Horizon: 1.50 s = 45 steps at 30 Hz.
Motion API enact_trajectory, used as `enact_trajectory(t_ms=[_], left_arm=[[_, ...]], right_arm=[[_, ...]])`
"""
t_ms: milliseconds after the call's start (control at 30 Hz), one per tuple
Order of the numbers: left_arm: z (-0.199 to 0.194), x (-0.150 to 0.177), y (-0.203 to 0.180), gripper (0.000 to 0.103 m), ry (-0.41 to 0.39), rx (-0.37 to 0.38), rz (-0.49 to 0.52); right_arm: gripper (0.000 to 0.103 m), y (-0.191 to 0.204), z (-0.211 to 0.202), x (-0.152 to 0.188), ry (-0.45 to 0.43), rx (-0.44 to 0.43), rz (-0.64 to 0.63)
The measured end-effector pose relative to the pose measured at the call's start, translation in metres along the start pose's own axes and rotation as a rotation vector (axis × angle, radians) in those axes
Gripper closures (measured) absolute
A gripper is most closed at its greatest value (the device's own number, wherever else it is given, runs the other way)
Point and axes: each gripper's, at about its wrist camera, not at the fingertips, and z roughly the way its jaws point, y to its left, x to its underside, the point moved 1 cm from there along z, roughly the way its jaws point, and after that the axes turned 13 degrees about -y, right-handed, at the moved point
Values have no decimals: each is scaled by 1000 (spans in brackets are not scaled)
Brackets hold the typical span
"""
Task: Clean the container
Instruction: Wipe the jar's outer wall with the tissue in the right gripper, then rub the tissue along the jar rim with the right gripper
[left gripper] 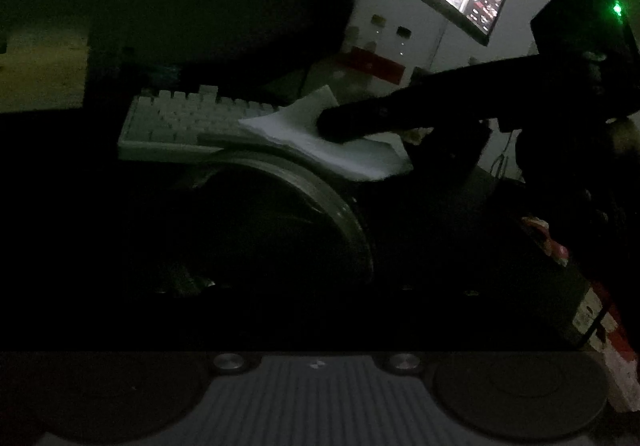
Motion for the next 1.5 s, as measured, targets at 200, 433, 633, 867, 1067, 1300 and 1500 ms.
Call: enact_trajectory(t_ms=[200,433,633,867,1067,1300,1500], left_arm=[[-1,-2,0,56,-8,-16,0],[2,-4,-3,53,-12,-52,15],[3,-5,0,53,-19,-56,-15],[5,-5,3,52,-21,-54,-28],[5,-4,3,52,-23,-53,-32],[4,-1,-1,50,-25,-60,-12],[5,1,-2,52,-35,-45,-44]], right_arm=[[94,4,3,-2,12,-55,5],[94,-19,7,-7,-3,77,21],[93,4,3,-4,12,-52,-23],[94,-16,11,-10,12,108,-23],[93,-1,6,-6,29,-62,18],[95,-9,10,-11,32,75,-34],[93,2,11,-9,37,94,-91]])
